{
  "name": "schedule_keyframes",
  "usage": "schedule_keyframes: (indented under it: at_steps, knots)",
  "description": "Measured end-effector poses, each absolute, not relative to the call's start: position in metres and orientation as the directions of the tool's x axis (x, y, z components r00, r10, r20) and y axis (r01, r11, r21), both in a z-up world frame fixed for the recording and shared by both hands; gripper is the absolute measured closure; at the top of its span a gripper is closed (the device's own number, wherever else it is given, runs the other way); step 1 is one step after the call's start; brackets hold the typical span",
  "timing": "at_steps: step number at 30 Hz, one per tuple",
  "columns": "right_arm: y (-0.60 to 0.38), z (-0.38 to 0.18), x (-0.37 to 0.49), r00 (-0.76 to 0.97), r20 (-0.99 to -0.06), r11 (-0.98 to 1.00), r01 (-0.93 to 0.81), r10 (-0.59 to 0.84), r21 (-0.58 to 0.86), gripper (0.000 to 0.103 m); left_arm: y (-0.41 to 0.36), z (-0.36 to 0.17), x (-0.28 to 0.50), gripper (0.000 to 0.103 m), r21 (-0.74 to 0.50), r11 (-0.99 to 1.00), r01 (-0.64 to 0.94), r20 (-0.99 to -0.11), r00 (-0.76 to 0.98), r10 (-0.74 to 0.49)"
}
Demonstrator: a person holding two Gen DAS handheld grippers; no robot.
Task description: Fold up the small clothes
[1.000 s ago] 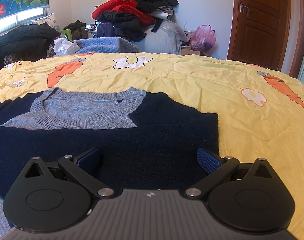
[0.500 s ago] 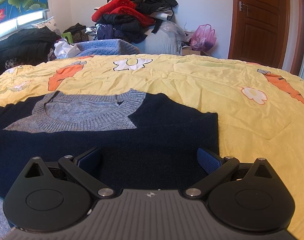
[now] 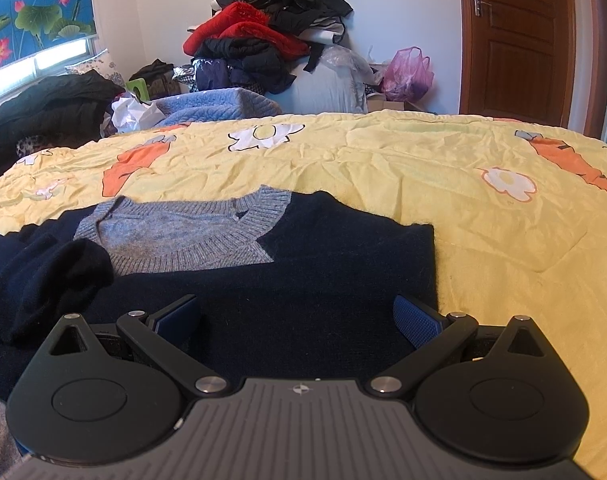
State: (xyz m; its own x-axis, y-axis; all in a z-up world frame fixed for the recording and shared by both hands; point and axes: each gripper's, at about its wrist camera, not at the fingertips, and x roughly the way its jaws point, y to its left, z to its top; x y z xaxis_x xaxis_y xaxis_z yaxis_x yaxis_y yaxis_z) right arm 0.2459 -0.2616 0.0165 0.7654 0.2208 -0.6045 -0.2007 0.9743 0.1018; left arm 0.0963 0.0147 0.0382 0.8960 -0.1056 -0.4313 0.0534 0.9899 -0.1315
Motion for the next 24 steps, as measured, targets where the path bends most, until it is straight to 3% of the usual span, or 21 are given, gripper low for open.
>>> schedule_keyframes:
  at_steps: [6,8,12,14,17,21,24]
  knots:
    - [-0.261,0.016,0.246,0.766,-0.605,0.975,-0.200,0.218,0.098,0.000,0.083,0.010,0.096,0.017,-0.454,0.882,-0.124,-0.510,0.848,-0.143]
    - [-0.259,0.016,0.246,0.765,-0.609,0.976,-0.199,0.209,0.084,0.000,0.099,0.003,0.097,0.013,-0.548,0.827,-0.124,-0.464,0.868,-0.177]
    - [-0.247,0.017,0.246,0.751,-0.640,0.976,-0.216,0.160,-0.009,0.001,0.096,0.001,0.099,0.007,-0.538,0.836,-0.113,-0.461,0.869,-0.180]
    - [-0.235,0.027,0.243,0.746,-0.653,0.974,-0.220,0.129,-0.059,0.008,0.091,0.002,0.101,0.006,-0.516,0.849,-0.111,-0.470,0.866,-0.172]
    - [-0.225,0.050,0.229,0.731,-0.610,0.949,-0.283,0.306,0.137,0.008,0.095,0.001,0.099,0.004,-0.542,0.834,-0.106,-0.457,0.869,-0.187]
    - [-0.206,0.055,0.240,0.529,-0.605,0.800,-0.322,0.596,0.506,0.012,0.095,0.001,0.099,0.004,-0.548,0.830,-0.102,-0.454,0.870,-0.193]
    - [-0.194,0.041,0.257,0.437,-0.628,0.756,-0.236,0.644,0.611,0.020,0.095,0.001,0.098,0.004,-0.551,0.828,-0.102,-0.452,0.870,-0.194]
